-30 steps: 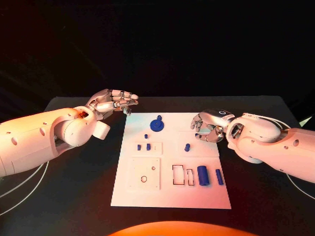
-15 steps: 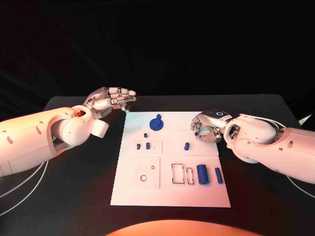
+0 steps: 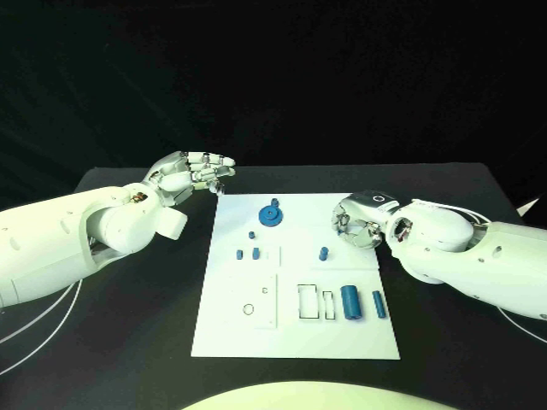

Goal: Assemble the parts on the task board

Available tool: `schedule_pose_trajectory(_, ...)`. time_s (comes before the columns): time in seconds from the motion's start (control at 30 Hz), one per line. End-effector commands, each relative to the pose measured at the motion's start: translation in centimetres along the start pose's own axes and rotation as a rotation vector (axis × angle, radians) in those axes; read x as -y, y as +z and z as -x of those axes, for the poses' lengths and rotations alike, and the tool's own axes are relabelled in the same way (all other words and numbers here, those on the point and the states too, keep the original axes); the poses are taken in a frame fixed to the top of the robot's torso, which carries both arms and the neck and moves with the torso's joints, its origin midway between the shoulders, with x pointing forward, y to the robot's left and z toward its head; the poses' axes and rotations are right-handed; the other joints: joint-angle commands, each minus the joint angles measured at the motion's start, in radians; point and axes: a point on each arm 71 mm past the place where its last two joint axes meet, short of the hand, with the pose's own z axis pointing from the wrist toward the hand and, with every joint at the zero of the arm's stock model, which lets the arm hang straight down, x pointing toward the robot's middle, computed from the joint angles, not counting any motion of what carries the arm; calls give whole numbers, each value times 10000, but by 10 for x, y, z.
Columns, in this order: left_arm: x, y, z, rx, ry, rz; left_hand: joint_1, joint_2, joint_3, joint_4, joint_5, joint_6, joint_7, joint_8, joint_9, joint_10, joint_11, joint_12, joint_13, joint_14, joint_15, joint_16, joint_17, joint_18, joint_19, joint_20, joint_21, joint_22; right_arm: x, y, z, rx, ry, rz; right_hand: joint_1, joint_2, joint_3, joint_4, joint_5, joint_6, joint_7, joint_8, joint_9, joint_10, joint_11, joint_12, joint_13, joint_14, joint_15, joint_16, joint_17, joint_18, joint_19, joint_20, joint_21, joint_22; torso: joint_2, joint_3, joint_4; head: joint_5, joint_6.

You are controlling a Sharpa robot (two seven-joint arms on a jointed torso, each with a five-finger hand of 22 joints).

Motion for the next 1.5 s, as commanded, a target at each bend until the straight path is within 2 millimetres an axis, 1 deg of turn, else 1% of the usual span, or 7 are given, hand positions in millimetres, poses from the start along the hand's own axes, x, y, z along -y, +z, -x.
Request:
schedule_pose_trajectory(0.03,1,1,-3,-234,62,-33,-68,104,-95,24,-32,-25,55,-46,-12,-96,-11,51,14,-35,27,-19,-16,143,64,32,-68,-29,-1,0,-5,-316,-224,40,12,176,28,-148,20,122,-19,68,58,157,-30,-44,-1,531,-88,44,2,-154,87,-16,91,1611,1,0,-1,1,-5)
schedule_pose_trajectory(0.27,0,0,-3,-250,111,16,-100,113,-133,55,-46,-37,61,-56,-14,-120,-5,59,16,-32,37,-15,-18,141,74,42,-100,-53,-3,2,-13,-745,-238,67,-47,291,68,-382,-2,275,-70,170,186,397,-98,-98,6,537,-140,14,-92,-236,238,-62,542,1792,1,0,9,-5,-29)
schedule_pose_trajectory(0.7,0,1,-4,-292,271,39,-117,102,-205,87,-57,-109,83,-103,-26,-222,21,58,12,-74,60,-28,-31,140,79,63,-195,-116,-5,3,-20,-963,-475,-124,-175,150,88,-591,137,182,-28,98,229,411,-63,-267,-35,518,-119,-38,-204,-222,198,-69,466,1806,-3,-5,0,-21,-58)
schedule_pose_trajectory(0.9,0,1,-5,-334,358,45,-117,106,-207,90,-56,-112,85,-104,-27,-226,23,60,12,-78,62,-29,-33,139,79,65,-201,-120,-10,2,-20,-536,-563,-71,-310,86,161,-712,452,248,-18,96,287,507,-44,-367,-51,517,-109,-15,-215,-239,223,-56,558,1863,-8,-11,-1,-51,-40)
schedule_pose_trajectory(0.97,0,1,-6,-359,393,42,-116,110,-208,91,-56,-113,86,-105,-27,-229,24,61,12,-81,63,-31,-34,140,78,66,-206,-124,-11,1,-18,-210,-530,-44,-314,178,255,-888,1033,534,-83,253,423,889,-142,-320,-1,488,-221,-110,-392,-314,382,-74,988,2008,-12,-9,-1,-58,-33)
schedule_pose_trajectory(1.0,0,1,-6,-374,410,42,-116,110,-208,91,-56,-113,86,-105,-27,-229,24,61,12,-81,63,-31,-34,140,78,66,-206,-124,-12,1,-17,-35,-507,-41,-330,197,269,-917,1072,557,-94,269,447,936,-156,-331,4,483,-236,-130,-429,-321,398,-83,1029,2024,-17,-9,0,-63,-25)
schedule_pose_trajectory(1.5,0,1,-7,-392,523,54,-116,115,-213,96,-55,-117,89,-108,-27,-236,26,65,13,-89,66,-34,-36,139,78,68,-218,-132,-13,-4,-7,1166,-173,-40,-396,272,467,-1140,1052,664,-142,329,584,1210,-233,-399,40,448,-318,-261,-680,-370,500,-125,1303,2117,-2,-6,-4,-69,6)
